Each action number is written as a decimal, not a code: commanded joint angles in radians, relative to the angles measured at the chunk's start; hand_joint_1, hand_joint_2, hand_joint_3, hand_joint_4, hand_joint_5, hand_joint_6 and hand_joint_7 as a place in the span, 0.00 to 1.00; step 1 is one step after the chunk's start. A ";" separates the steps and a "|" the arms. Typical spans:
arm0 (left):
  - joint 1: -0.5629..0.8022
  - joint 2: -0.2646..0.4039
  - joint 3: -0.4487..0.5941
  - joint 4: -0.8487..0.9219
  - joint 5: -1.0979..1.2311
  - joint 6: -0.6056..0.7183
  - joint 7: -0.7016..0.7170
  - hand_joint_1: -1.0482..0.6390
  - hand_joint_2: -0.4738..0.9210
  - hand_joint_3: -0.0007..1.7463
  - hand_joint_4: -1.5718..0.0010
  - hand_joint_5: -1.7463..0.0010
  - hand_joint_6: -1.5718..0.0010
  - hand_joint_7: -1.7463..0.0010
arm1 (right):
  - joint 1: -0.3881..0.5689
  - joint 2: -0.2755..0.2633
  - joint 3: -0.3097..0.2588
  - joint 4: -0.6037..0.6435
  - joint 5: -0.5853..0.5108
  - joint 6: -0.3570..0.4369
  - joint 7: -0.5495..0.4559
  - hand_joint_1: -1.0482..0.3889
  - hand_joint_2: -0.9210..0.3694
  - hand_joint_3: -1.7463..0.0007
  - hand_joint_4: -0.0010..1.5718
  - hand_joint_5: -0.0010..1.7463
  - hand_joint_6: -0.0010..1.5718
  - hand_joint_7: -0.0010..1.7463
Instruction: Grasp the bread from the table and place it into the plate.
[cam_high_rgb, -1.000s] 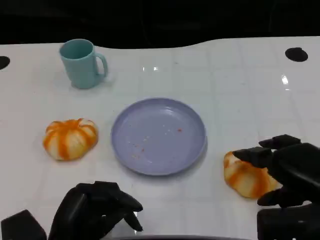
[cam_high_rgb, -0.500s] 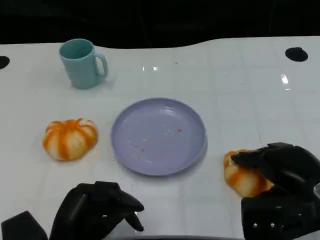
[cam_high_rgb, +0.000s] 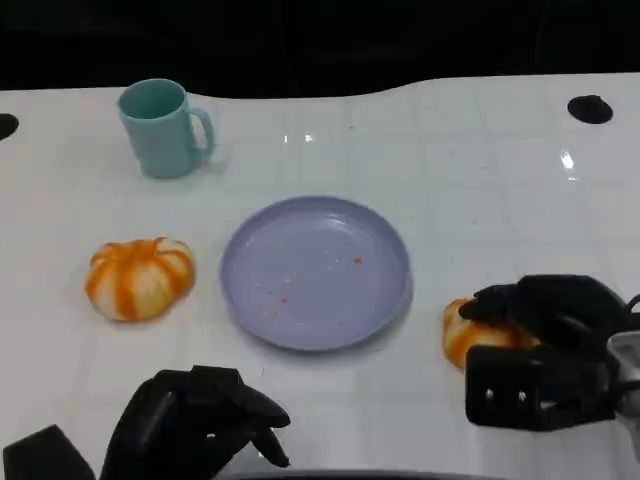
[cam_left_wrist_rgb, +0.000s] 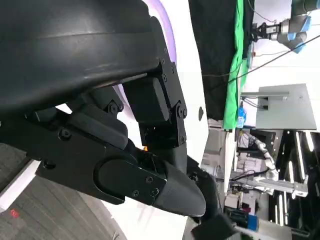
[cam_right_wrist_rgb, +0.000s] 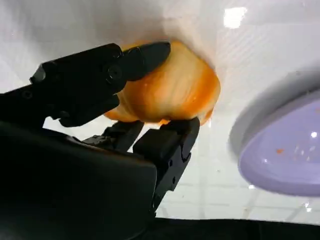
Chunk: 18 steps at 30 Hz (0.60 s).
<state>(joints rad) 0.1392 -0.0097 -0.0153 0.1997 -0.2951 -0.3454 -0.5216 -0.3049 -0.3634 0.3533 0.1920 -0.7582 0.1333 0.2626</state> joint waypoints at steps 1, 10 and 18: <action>0.012 0.009 0.003 -0.018 0.001 0.011 0.011 0.03 1.00 0.01 0.30 0.37 0.16 0.75 | -0.029 -0.013 0.019 0.085 0.001 0.020 0.002 0.54 0.00 0.98 0.47 0.47 0.70 0.07; 0.014 0.005 0.003 -0.022 0.008 0.007 0.017 0.03 1.00 0.01 0.30 0.37 0.15 0.75 | -0.112 -0.045 0.180 0.237 -0.175 -0.058 -0.167 0.54 0.00 0.92 0.52 0.68 0.71 0.02; 0.019 0.002 -0.001 -0.032 0.012 0.010 0.022 0.04 1.00 0.01 0.30 0.37 0.16 0.76 | -0.137 -0.030 0.168 0.357 -0.164 -0.169 -0.480 0.56 0.00 0.89 0.54 0.97 0.60 0.56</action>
<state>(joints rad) 0.1476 -0.0131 -0.0177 0.1834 -0.2866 -0.3333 -0.5117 -0.4414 -0.3782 0.5405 0.4910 -0.9276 -0.0311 -0.1609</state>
